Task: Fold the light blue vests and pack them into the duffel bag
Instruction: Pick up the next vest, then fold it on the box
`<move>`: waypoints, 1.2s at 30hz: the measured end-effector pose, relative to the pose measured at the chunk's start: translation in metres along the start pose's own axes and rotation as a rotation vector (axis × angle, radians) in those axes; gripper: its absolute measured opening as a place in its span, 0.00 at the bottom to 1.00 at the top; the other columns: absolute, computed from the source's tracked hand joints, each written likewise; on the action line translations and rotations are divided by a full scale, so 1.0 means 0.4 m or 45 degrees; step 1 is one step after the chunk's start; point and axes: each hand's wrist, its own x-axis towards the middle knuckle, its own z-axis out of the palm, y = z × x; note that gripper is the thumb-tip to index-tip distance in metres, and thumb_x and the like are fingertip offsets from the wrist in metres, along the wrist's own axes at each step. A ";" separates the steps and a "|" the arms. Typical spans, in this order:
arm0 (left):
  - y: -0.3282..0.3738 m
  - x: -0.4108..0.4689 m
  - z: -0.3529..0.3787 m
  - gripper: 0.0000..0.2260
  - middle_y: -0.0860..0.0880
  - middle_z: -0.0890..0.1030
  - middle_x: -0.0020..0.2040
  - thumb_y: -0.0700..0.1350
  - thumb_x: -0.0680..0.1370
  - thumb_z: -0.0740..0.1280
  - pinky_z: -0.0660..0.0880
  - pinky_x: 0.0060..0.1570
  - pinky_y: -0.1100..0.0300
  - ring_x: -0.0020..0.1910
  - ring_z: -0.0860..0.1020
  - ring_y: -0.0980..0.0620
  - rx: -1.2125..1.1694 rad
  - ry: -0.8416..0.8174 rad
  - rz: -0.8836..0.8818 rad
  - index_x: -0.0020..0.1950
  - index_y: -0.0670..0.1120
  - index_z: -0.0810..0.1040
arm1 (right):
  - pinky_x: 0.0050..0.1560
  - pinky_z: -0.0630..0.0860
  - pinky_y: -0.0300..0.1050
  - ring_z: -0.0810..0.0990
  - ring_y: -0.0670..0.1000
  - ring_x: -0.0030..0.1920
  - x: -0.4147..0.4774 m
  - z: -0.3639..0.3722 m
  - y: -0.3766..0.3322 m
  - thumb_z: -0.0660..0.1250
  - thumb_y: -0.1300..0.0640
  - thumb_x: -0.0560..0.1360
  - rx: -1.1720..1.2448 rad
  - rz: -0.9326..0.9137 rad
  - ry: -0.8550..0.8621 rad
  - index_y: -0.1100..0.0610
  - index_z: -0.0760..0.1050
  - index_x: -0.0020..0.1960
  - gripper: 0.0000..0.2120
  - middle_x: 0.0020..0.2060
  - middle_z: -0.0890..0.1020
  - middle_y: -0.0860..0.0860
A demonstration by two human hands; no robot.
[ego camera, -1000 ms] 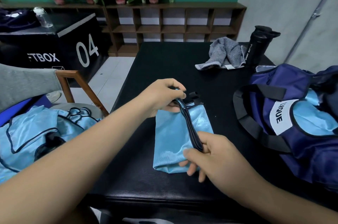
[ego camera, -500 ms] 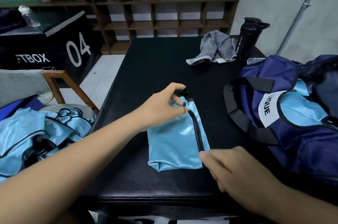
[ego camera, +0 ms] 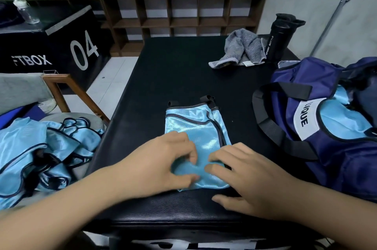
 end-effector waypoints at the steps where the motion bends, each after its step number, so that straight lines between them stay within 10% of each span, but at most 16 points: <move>1: 0.004 -0.010 0.006 0.14 0.58 0.75 0.49 0.61 0.75 0.76 0.75 0.52 0.57 0.52 0.75 0.56 0.025 -0.023 0.008 0.54 0.58 0.77 | 0.61 0.71 0.49 0.75 0.53 0.59 0.003 -0.001 0.004 0.60 0.33 0.82 0.021 0.019 -0.017 0.50 0.75 0.64 0.23 0.61 0.75 0.48; 16: 0.019 -0.037 0.053 0.05 0.52 0.74 0.43 0.50 0.73 0.66 0.73 0.41 0.53 0.42 0.75 0.48 0.581 -0.052 0.134 0.45 0.50 0.73 | 0.61 0.72 0.49 0.75 0.50 0.56 0.027 0.003 0.010 0.66 0.29 0.77 0.171 0.099 0.022 0.48 0.77 0.63 0.26 0.58 0.74 0.44; 25: 0.035 -0.032 -0.012 0.05 0.51 0.75 0.36 0.48 0.83 0.63 0.73 0.39 0.49 0.35 0.72 0.49 -0.208 0.016 -0.195 0.49 0.51 0.68 | 0.43 0.70 0.41 0.76 0.48 0.40 0.011 -0.034 0.029 0.71 0.57 0.77 0.699 0.403 0.198 0.47 0.76 0.51 0.08 0.40 0.78 0.45; 36: 0.005 -0.014 -0.020 0.08 0.53 0.84 0.45 0.55 0.81 0.73 0.76 0.45 0.52 0.42 0.81 0.48 -0.554 0.320 -0.511 0.55 0.54 0.78 | 0.41 0.76 0.61 0.77 0.64 0.36 0.029 -0.028 0.025 0.73 0.48 0.80 1.135 0.781 0.519 0.50 0.80 0.53 0.06 0.34 0.79 0.61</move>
